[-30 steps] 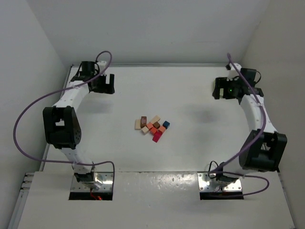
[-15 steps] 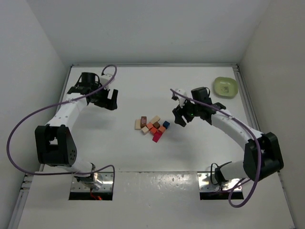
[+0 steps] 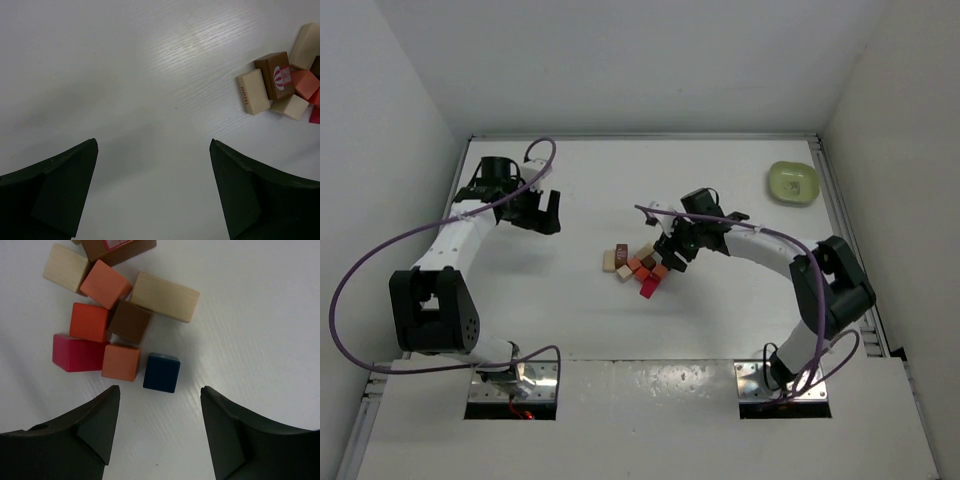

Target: Build the wood block tower

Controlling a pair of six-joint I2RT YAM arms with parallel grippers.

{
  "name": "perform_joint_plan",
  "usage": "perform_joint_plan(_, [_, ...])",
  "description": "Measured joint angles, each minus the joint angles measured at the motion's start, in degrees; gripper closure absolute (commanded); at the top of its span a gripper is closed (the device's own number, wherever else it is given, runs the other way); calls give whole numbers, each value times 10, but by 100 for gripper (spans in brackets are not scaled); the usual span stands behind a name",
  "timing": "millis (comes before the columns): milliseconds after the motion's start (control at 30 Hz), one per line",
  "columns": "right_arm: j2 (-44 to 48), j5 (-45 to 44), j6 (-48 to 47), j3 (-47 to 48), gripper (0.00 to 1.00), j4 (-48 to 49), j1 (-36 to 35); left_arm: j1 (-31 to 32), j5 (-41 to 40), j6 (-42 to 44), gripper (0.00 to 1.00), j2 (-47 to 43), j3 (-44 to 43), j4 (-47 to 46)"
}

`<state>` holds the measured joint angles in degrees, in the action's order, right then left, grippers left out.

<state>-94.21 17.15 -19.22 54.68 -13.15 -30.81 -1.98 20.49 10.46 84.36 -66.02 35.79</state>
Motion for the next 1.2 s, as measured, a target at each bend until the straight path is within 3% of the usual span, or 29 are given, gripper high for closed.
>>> perform_joint_plan(200, [-58, 27, -34, 56, 24, -31, 30, -1, 11, 0, 0, -1, 0, -3])
perform_joint_plan(300, [-68, 32, -23, 86, 13, -49, 42, -5, 14, 0, 0, -1, 1, -5])
perform_joint_plan(333, [-69, 33, -8, 96, 5, -57, 43, -7, 14, 0, 0, -1, 2, -7])
perform_joint_plan(400, [-73, 37, 27, 129, 0, -89, 41, -11, 14, 2, 0, -1, 5, -7])
perform_joint_plan(500, [-72, 46, 89, 160, 0, -108, 32, -17, 16, 4, 0, -1, 7, -7])
perform_joint_plan(733, [-50, -6, 209, 116, 0, -117, -17, -30, 18, 6, 0, -1, 9, -7])
perform_joint_plan(1200, [-68, -87, 176, 94, 0, -104, -37, -50, 27, 4, 0, 0, 13, -8])
